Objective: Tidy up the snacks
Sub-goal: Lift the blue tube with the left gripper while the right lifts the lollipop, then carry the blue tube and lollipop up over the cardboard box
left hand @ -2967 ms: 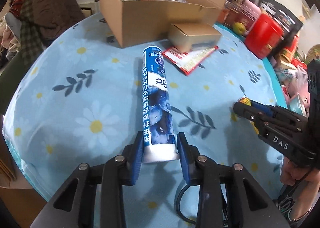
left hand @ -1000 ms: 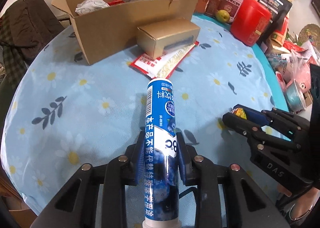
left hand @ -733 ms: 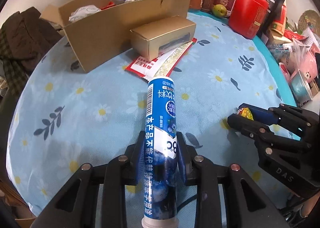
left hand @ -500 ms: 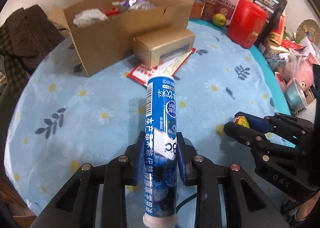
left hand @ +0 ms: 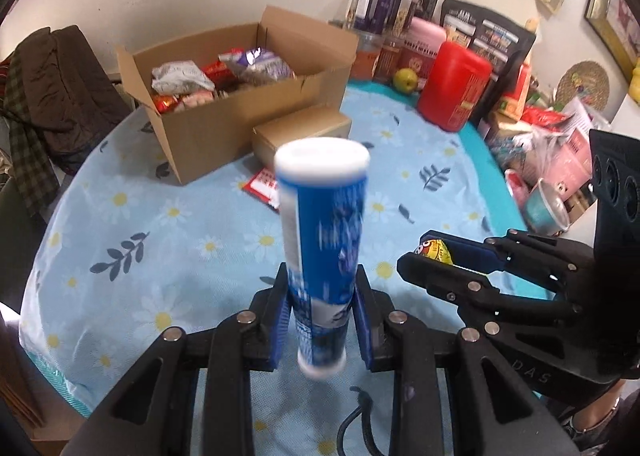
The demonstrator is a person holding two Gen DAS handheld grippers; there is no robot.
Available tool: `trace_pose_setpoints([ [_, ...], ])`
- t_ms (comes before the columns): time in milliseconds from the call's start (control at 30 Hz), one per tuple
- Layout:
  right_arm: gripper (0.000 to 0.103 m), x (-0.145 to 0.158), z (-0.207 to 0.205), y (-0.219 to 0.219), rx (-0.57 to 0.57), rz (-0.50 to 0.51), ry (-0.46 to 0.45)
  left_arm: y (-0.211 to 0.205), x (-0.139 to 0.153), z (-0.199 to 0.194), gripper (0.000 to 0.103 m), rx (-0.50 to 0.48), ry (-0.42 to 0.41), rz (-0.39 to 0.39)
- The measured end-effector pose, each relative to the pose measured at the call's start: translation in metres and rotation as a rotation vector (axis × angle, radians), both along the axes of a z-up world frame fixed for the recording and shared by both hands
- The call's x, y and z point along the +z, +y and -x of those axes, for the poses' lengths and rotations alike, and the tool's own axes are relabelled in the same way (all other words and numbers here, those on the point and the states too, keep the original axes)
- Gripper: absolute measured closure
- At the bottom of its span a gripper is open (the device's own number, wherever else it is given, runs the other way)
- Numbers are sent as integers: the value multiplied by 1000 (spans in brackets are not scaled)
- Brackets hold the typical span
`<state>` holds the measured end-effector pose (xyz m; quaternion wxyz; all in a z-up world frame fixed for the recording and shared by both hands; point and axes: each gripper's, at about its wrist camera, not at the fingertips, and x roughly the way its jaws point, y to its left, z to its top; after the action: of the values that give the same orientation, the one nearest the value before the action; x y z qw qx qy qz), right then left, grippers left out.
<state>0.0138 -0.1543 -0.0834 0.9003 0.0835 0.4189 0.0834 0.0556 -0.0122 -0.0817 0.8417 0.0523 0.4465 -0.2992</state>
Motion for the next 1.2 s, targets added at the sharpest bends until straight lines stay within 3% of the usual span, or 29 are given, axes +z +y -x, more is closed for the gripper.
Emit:
trace_pose_setpoints([
  [633,78,58,-6,5,59,27,-158,10,66,-1,75,8,-172,100],
  [1200,78,126,-62,-6,98,54,-315,5,130,-45,75,-5,-344,175],
])
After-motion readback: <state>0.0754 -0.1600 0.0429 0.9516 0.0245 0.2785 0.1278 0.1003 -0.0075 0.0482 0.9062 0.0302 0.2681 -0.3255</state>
